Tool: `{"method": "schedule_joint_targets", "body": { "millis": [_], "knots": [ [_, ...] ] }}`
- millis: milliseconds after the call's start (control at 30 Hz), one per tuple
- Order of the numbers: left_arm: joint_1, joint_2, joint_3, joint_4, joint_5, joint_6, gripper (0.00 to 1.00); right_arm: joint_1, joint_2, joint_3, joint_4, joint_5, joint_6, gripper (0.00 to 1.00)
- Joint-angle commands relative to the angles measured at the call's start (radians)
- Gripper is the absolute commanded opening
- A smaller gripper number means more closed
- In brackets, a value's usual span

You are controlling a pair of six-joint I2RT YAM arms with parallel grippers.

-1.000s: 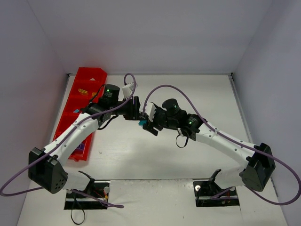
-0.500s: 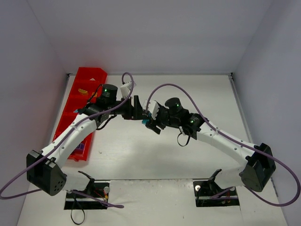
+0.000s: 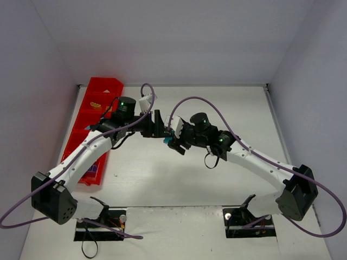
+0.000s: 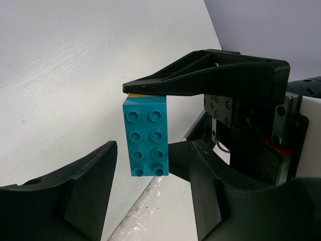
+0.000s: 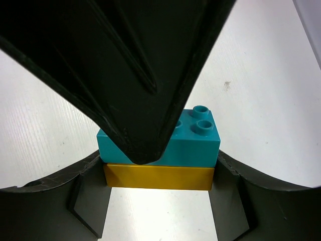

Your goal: Sort the legos into containers by color

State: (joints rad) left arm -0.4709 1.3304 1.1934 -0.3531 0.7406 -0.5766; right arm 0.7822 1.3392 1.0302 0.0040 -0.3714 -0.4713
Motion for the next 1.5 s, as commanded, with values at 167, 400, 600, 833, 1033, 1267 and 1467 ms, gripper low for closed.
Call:
{"method": "schedule_joint_targets", "body": {
  "millis": [167, 400, 600, 833, 1033, 1267, 1467],
  "knots": [
    [0.003, 0.015, 0.018, 0.063, 0.017, 0.031, 0.51, -0.001, -0.038, 0.021, 0.062, -0.026, 0.011, 0.15],
    [0.002, 0.016, 0.015, 0.072, 0.025, 0.034, 0.39, 0.000, -0.034, 0.022, 0.062, -0.024, 0.013, 0.15],
    [0.003, 0.010, -0.005, 0.117, 0.057, 0.029, 0.17, -0.003, -0.040, 0.021, 0.062, -0.023, 0.013, 0.15],
    [0.009, -0.007, -0.005, 0.100, 0.069, 0.055, 0.12, -0.017, -0.055, -0.005, 0.060, -0.021, 0.014, 0.15],
    [0.063, -0.025, 0.005, 0.059, 0.075, 0.095, 0.12, -0.049, -0.110, -0.062, 0.048, -0.017, 0.039, 0.15],
    [0.141, -0.034, 0.017, 0.016, 0.095, 0.123, 0.12, -0.061, -0.147, -0.105, 0.030, 0.006, 0.054, 0.15],
    [0.190, -0.030, 0.021, 0.006, 0.097, 0.121, 0.12, -0.072, -0.141, -0.098, 0.031, -0.009, 0.054, 0.15]
  ]
}}
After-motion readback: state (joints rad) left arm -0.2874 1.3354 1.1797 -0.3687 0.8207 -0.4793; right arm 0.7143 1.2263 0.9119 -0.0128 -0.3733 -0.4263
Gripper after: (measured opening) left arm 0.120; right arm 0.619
